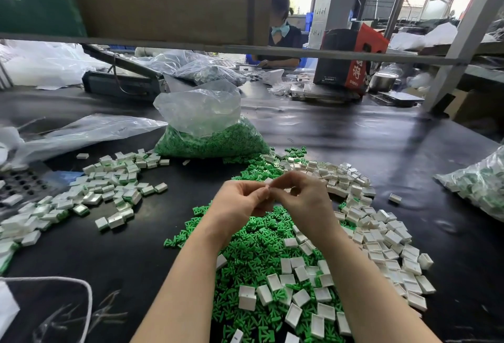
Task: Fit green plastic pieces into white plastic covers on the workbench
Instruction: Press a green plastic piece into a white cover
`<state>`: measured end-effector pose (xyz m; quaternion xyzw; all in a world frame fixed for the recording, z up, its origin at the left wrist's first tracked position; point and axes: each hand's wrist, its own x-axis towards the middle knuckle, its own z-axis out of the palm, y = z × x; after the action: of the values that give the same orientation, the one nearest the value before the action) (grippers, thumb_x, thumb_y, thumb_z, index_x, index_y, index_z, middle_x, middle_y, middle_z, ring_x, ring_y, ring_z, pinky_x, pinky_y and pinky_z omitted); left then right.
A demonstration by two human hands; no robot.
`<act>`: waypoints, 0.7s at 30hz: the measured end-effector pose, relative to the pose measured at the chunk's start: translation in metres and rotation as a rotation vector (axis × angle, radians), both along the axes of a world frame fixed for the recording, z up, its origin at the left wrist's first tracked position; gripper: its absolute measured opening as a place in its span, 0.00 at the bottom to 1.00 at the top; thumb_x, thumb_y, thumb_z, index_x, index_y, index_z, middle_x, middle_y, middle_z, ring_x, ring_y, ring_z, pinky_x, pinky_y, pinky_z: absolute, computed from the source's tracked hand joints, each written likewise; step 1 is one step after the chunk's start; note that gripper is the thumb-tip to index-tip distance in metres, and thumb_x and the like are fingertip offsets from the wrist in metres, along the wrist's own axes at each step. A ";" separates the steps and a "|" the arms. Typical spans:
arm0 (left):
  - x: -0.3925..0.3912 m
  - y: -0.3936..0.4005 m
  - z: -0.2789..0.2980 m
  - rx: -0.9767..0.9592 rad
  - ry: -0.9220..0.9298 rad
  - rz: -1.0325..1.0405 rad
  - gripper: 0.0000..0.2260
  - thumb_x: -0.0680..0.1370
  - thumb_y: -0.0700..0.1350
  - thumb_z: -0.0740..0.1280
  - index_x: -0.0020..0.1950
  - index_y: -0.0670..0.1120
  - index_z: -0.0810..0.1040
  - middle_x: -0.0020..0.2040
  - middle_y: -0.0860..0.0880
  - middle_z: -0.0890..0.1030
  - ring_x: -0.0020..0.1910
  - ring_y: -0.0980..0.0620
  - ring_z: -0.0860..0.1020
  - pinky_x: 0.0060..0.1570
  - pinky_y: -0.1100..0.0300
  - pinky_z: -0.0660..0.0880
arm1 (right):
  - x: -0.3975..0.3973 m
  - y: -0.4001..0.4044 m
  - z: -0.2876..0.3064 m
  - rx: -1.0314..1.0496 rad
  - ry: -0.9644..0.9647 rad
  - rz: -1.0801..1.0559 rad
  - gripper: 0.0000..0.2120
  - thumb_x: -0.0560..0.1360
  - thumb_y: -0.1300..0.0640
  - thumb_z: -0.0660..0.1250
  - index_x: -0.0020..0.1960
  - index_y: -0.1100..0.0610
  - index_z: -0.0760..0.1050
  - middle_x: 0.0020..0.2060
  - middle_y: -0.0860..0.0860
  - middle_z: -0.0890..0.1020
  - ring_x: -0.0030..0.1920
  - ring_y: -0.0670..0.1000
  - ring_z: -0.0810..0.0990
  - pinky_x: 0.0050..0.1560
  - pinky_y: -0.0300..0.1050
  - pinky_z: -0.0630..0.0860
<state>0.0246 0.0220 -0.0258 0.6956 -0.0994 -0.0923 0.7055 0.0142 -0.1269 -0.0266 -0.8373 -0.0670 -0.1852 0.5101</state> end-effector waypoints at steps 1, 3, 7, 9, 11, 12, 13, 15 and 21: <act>0.000 0.001 0.000 -0.010 -0.002 0.020 0.07 0.78 0.38 0.68 0.45 0.47 0.84 0.37 0.47 0.85 0.37 0.54 0.82 0.37 0.65 0.78 | 0.001 -0.001 -0.001 -0.046 -0.006 -0.026 0.04 0.72 0.57 0.75 0.46 0.55 0.82 0.38 0.48 0.84 0.38 0.47 0.81 0.42 0.45 0.79; 0.001 0.005 0.000 -0.052 -0.002 0.046 0.05 0.75 0.37 0.71 0.45 0.46 0.84 0.39 0.46 0.86 0.39 0.53 0.83 0.40 0.64 0.79 | 0.001 -0.006 -0.003 -0.185 0.047 -0.053 0.05 0.72 0.54 0.74 0.47 0.50 0.82 0.40 0.45 0.83 0.38 0.44 0.80 0.42 0.44 0.78; 0.002 0.010 0.002 -0.101 -0.042 0.044 0.07 0.70 0.37 0.75 0.46 0.46 0.84 0.44 0.43 0.86 0.44 0.48 0.83 0.45 0.59 0.80 | -0.003 -0.009 -0.006 -0.633 0.292 0.054 0.13 0.72 0.45 0.72 0.56 0.44 0.80 0.50 0.43 0.81 0.53 0.46 0.76 0.58 0.47 0.74; 0.001 0.009 0.002 -0.086 -0.073 0.048 0.08 0.69 0.38 0.76 0.46 0.46 0.84 0.45 0.43 0.86 0.45 0.48 0.83 0.48 0.57 0.80 | -0.004 -0.005 -0.006 -0.714 0.314 0.071 0.13 0.73 0.45 0.71 0.57 0.43 0.80 0.54 0.44 0.79 0.57 0.48 0.74 0.61 0.47 0.70; 0.001 0.009 0.002 -0.075 -0.100 0.055 0.08 0.69 0.38 0.77 0.46 0.46 0.84 0.45 0.43 0.86 0.45 0.49 0.83 0.48 0.56 0.80 | -0.004 -0.003 -0.005 -0.735 0.283 0.060 0.10 0.74 0.47 0.71 0.55 0.44 0.80 0.53 0.45 0.80 0.56 0.48 0.74 0.60 0.46 0.70; 0.001 0.009 0.002 -0.068 -0.111 0.058 0.08 0.69 0.38 0.77 0.45 0.46 0.84 0.44 0.44 0.86 0.44 0.50 0.83 0.47 0.57 0.80 | -0.004 -0.002 -0.005 -0.738 0.272 0.054 0.08 0.75 0.49 0.71 0.54 0.45 0.80 0.52 0.45 0.80 0.56 0.49 0.75 0.60 0.46 0.71; 0.001 0.009 0.002 -0.061 -0.116 0.062 0.08 0.70 0.38 0.77 0.45 0.46 0.83 0.43 0.44 0.86 0.42 0.50 0.83 0.46 0.58 0.79 | -0.004 -0.002 -0.005 -0.738 0.269 0.054 0.07 0.75 0.50 0.71 0.53 0.46 0.80 0.52 0.46 0.80 0.55 0.49 0.75 0.60 0.46 0.71; 0.001 0.010 0.002 -0.056 -0.114 0.080 0.08 0.69 0.38 0.77 0.44 0.46 0.82 0.40 0.45 0.85 0.39 0.51 0.82 0.42 0.60 0.78 | -0.004 -0.001 -0.005 -0.744 0.277 0.062 0.06 0.76 0.51 0.70 0.52 0.48 0.79 0.52 0.46 0.80 0.55 0.49 0.75 0.60 0.46 0.72; 0.002 0.013 0.003 -0.123 -0.078 0.161 0.09 0.68 0.40 0.77 0.45 0.44 0.81 0.40 0.43 0.83 0.37 0.50 0.80 0.38 0.60 0.78 | -0.006 -0.003 -0.005 -0.549 0.268 0.085 0.07 0.74 0.55 0.72 0.44 0.48 0.74 0.46 0.45 0.81 0.44 0.44 0.78 0.42 0.32 0.71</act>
<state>0.0267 0.0355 -0.0226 0.6599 -0.0759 -0.0019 0.7475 0.0084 -0.1299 -0.0316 -0.9573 -0.0816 -0.0264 0.2762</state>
